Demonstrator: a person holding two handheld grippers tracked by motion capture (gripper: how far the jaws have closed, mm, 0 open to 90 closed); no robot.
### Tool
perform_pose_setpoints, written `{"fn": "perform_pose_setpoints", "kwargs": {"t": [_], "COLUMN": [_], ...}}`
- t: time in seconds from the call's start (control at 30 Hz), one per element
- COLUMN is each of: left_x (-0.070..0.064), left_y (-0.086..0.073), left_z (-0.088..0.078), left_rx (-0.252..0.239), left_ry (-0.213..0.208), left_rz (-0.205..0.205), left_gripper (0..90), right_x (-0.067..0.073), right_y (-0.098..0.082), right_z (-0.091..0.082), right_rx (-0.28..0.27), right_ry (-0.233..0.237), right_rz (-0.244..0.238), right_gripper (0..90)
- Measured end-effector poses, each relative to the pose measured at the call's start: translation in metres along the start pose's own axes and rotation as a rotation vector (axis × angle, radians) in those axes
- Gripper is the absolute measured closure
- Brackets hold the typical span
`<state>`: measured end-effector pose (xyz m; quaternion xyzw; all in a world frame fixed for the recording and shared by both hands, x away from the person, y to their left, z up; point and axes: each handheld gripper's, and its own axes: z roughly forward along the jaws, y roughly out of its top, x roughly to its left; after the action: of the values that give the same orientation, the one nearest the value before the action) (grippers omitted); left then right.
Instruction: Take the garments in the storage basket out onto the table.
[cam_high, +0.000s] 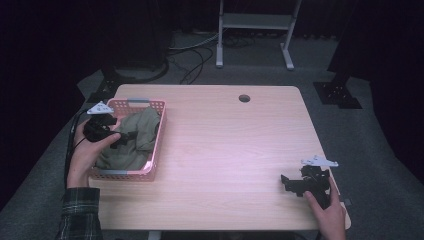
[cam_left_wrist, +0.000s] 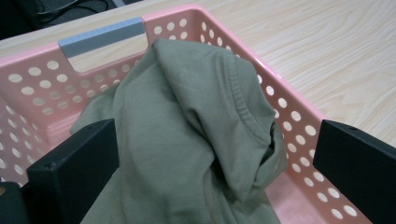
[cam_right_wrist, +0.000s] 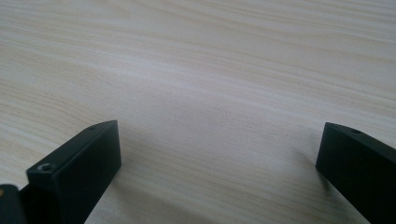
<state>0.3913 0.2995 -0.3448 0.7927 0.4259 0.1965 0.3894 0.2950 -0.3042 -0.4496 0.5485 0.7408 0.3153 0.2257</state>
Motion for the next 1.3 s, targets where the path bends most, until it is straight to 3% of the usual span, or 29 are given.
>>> {"fn": "perform_pose_setpoints", "kwargs": {"t": [1.3], "left_x": [0.017], "left_y": [-0.020], "left_z": [0.030], "left_rx": [0.093], "left_ry": [0.023], "left_rz": [-0.039], "left_gripper": [0.0], "right_x": [0.000], "right_y": [0.000], "right_z": [0.000], "right_rx": [0.000], "right_ry": [0.000], "right_rz": [0.000], "right_gripper": [0.0]}}
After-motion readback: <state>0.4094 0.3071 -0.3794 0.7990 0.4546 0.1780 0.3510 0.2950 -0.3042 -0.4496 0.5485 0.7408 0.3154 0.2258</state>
